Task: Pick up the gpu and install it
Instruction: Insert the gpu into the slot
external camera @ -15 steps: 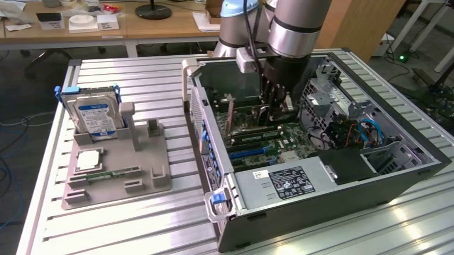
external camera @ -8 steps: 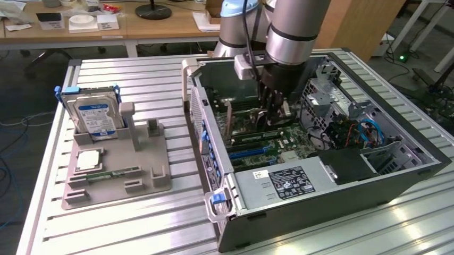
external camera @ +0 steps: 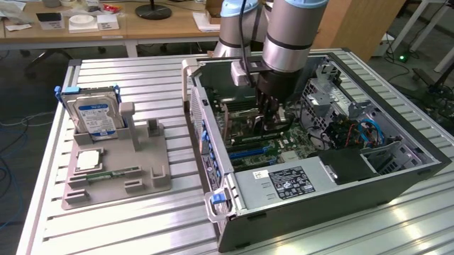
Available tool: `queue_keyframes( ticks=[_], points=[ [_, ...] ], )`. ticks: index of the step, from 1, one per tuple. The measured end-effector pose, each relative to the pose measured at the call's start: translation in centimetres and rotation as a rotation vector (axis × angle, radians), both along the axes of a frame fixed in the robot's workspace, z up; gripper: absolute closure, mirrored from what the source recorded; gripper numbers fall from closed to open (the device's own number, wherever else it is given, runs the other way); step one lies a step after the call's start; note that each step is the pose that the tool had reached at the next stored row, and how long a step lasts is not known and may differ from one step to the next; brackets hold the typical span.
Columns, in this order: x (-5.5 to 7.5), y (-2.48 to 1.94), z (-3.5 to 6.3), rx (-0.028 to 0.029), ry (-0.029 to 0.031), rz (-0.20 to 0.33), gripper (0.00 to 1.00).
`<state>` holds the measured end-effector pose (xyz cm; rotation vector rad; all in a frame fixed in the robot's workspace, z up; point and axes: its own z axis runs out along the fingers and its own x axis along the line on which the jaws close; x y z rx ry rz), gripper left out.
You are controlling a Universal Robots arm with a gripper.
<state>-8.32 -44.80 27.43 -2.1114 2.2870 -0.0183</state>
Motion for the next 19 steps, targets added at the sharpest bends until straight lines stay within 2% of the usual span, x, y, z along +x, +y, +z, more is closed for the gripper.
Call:
queue_keyframes(
  ticks=[3, 6, 12, 17, 19],
  points=[
    [0.0, -0.05, -0.13, -0.0003, 0.0016, 0.001, 0.72],
    [0.0, -0.34, -0.27, 0.0000, 0.0019, 0.002, 0.72],
    [-0.6, -0.35, -0.79, 0.0003, 0.0027, 0.002, 0.72],
    [-0.6, -1.02, -1.30, -0.0001, 0.0033, 0.002, 0.72],
    [-0.6, -1.06, -1.66, 0.0000, 0.0033, 0.002, 0.72]
  ],
)
